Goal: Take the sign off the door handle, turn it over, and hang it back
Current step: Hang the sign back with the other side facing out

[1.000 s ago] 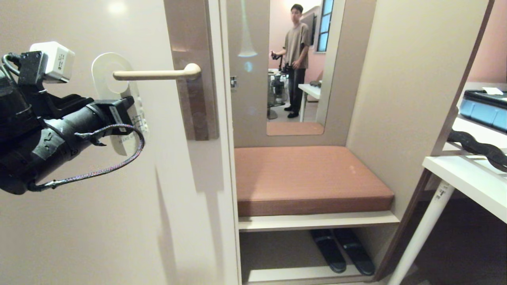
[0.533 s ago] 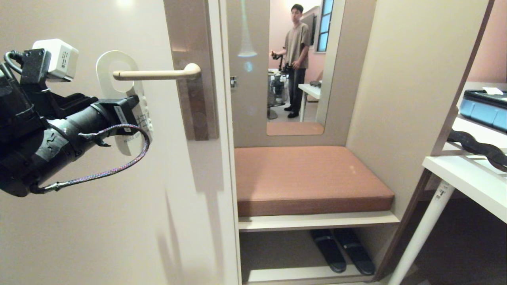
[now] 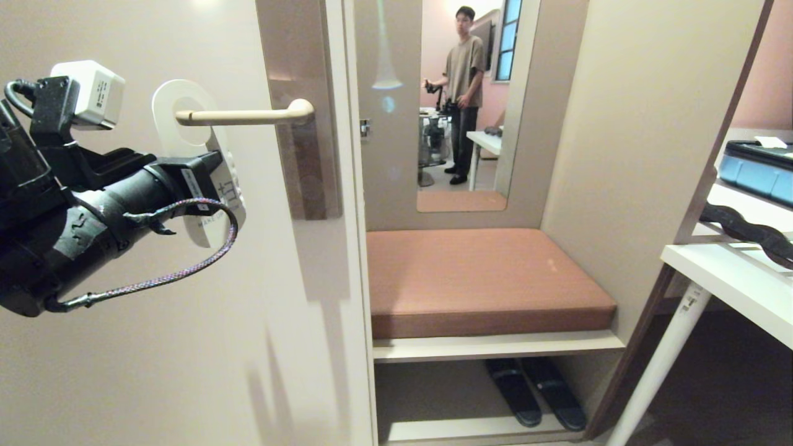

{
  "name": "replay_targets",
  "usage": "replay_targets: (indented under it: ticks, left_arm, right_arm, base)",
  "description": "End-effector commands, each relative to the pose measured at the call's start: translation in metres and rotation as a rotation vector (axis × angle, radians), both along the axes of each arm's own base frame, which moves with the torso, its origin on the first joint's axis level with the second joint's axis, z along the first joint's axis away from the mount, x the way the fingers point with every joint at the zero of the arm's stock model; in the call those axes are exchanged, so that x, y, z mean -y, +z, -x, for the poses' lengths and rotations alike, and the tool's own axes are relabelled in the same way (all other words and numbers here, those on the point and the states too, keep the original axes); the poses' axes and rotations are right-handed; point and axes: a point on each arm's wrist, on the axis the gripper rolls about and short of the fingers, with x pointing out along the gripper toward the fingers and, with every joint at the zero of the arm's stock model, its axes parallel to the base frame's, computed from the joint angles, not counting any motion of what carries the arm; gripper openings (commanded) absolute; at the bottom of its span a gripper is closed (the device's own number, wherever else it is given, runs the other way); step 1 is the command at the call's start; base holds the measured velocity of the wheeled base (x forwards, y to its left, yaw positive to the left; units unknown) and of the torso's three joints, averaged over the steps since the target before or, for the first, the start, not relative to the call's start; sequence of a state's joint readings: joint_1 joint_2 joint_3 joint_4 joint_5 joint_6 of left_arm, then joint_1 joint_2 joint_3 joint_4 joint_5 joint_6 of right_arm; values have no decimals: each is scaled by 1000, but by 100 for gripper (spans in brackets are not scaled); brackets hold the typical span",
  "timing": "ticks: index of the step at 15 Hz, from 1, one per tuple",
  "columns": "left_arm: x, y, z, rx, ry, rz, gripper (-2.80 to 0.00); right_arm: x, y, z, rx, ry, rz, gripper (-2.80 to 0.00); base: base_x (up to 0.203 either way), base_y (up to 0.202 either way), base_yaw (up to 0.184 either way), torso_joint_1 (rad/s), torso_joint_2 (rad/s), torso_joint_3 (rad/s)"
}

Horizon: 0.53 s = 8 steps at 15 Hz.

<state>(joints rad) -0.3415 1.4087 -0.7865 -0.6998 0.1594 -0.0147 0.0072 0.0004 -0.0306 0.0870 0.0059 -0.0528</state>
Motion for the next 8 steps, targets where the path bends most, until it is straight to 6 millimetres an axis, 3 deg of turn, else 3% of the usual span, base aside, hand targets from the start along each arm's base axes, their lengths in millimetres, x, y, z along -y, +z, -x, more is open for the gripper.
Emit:
replay_targets:
  ticks: [1, 8]
  left_arm:
    - [0, -1, 2, -1, -3, -1, -280]
    - [5, -5, 1, -14, -22, -5, -280]
  right_arm:
    - [0, 0, 0, 0, 1, 1, -280]
    - [0, 0, 0, 0, 1, 1, -280]
  base:
    - [0, 0, 0, 0, 0, 0]
    - [0, 0, 0, 0, 0, 0]
